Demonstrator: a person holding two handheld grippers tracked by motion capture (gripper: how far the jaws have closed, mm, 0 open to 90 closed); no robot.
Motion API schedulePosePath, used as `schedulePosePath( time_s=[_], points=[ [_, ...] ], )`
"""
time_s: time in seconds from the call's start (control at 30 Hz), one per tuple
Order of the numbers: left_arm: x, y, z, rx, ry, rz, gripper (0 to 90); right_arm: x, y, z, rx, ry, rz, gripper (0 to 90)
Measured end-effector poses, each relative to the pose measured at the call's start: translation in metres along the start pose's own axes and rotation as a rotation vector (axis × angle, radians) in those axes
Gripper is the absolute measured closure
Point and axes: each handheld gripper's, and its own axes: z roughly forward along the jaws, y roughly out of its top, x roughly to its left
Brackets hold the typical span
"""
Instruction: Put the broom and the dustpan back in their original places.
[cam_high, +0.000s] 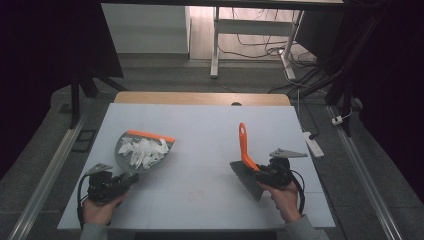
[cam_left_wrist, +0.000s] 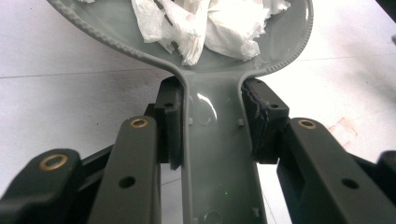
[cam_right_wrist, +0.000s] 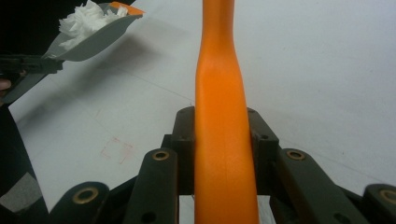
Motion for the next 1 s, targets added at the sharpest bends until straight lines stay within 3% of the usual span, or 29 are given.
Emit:
schedulePosePath(
  time_s=[0.33, 0.53, 1.0],
  points=[
    [-0.002, 0.001, 0.015, 0.008, 0.040, -0.016, 61.2, -0.002, -0.003, 0.004, 0.016, -0.004, 0.019, 70.0],
    [-0.001, 0.002, 0.018, 0.003, 0.041, -0.030, 61.2, -0.006, -0.005, 0.011, 0.038, -0.013, 0.030, 70.0],
    [0.001, 0.002, 0.025, 0.009, 0.063, -0.053, 61.2, -0.025, -0.005, 0.025, 0.082, -0.063, 0.071, 69.9]
  ],
)
